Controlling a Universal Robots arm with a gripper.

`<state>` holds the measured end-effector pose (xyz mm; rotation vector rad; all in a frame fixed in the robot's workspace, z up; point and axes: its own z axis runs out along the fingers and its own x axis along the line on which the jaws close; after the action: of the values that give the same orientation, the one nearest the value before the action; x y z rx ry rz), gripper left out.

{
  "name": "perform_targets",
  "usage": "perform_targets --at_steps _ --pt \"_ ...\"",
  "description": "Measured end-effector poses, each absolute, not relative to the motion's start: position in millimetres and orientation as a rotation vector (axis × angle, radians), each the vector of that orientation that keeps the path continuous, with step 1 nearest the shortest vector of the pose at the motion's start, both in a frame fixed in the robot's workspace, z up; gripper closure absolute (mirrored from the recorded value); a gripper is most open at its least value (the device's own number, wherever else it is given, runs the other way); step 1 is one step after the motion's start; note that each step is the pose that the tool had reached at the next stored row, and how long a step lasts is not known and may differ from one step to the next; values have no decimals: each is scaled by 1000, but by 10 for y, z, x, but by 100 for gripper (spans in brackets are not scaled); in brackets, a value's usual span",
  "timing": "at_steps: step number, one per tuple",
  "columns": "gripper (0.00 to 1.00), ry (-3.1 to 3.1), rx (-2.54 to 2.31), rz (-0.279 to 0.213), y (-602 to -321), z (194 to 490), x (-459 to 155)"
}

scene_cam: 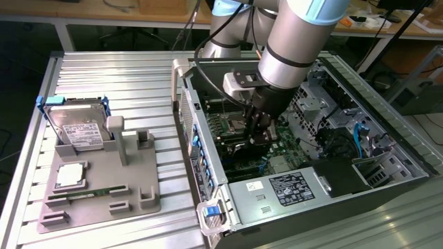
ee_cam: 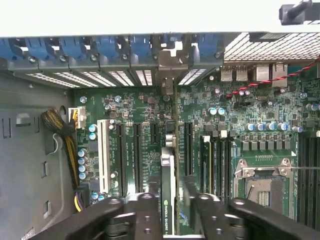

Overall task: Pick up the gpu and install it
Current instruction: 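Insert the gpu into the slot, then press down on the gpu until it lock into place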

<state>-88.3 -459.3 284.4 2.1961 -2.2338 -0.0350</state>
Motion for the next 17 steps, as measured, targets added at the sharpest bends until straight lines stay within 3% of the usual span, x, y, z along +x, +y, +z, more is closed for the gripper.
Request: perform_targets --at_steps 1,3,4,5,17 --pt "74 -2234 2196 -35 -4593 2843 -884" --pt "74 -2234 2196 -35 -4593 2844 -883" --pt "86 -2234 2196 -35 -4593 2843 -883" --pt "89 -2234 2196 -35 -4593 2844 -884" --pt "89 -2234 2196 -35 -4593 2844 -883"
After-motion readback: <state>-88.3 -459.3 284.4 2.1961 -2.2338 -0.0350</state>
